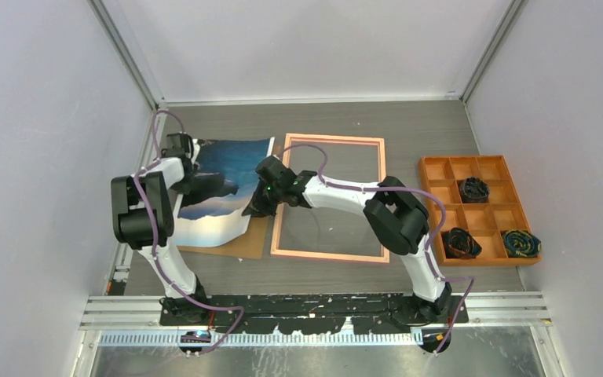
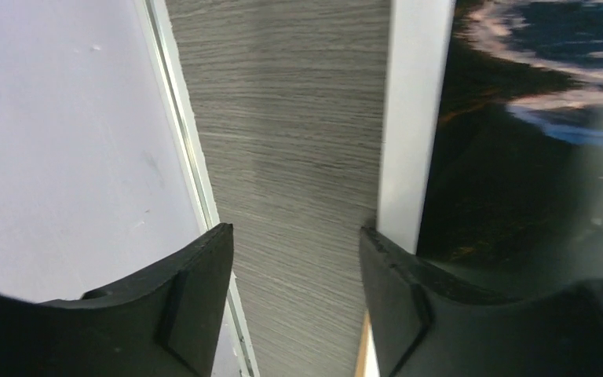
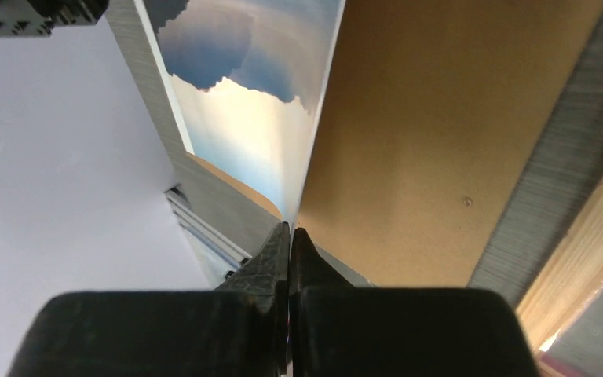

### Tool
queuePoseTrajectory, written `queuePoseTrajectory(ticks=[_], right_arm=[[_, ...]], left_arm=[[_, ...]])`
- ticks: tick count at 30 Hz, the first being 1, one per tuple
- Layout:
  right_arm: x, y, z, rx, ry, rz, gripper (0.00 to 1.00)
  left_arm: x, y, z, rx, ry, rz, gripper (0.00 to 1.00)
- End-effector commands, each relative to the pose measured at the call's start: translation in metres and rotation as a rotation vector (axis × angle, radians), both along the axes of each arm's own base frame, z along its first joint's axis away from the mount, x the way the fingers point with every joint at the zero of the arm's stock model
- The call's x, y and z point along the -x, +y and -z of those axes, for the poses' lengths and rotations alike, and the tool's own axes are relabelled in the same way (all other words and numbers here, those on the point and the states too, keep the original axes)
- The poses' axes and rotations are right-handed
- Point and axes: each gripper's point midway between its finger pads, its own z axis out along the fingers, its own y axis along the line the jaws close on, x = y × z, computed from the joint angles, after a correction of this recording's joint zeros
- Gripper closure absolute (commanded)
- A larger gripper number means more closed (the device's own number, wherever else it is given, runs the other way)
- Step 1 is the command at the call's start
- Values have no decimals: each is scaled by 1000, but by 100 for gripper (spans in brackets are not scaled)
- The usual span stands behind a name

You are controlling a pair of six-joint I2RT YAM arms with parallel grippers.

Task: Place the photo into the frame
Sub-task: Pick up the photo at the center of the board, then turn over the photo from the photo frame.

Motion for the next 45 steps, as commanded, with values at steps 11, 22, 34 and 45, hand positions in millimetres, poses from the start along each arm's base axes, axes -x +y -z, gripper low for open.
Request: queuePoseTrajectory(ticks=[11,22,34,45], right_arm=[[-30,-98,-174,327,-631,-257,99],[-24,-317,-288,939,-912,-50,99],[8,-331,-175,1341,-548,-354,99],[34,-229,-102,872,-337,-379,99]], left_arm=[[11,-30,-60,298,-36,2,16],[16,-91,-69,343,6,148,10],[16,-95,-64,352,13,156,9],[14,-98,-64,367,-4,159,11]])
